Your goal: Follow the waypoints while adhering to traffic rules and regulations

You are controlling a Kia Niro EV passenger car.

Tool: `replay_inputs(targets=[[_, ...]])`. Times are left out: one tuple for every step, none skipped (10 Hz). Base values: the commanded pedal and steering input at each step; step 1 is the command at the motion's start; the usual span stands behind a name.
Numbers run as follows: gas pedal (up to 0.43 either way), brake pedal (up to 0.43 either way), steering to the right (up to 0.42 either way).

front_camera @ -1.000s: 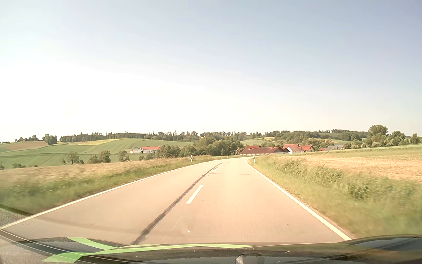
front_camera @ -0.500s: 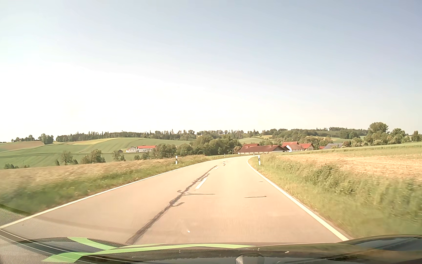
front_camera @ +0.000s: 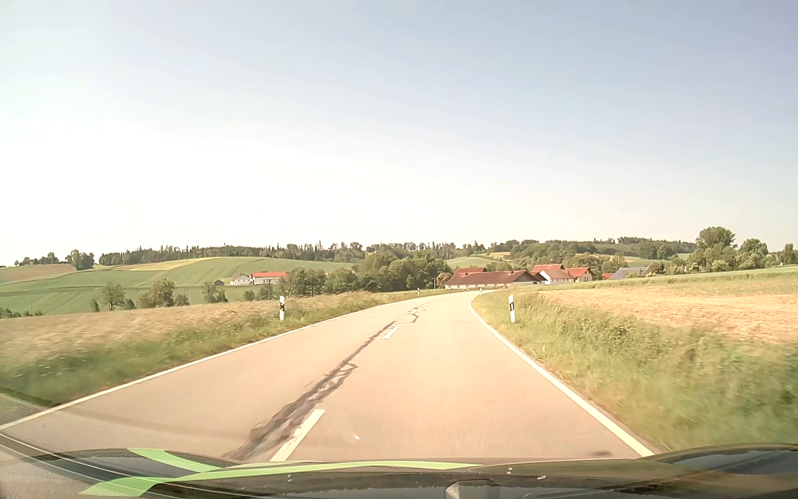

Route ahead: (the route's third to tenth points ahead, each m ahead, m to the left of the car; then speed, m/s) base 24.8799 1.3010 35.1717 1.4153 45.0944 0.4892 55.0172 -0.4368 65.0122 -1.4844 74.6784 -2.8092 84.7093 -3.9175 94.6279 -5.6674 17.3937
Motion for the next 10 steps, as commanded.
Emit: replay_inputs(targets=[[0.157,0.000,0.003],[0.157,0.000,0.003],[0.150,0.000,0.003],[0.150,0.000,0.003],[0.150,0.000,0.003],[0.150,0.000,0.003],[0.150,0.000,0.003],[0.150,0.000,0.003],[0.157,0.000,0.003],[0.157,0.000,0.004]])
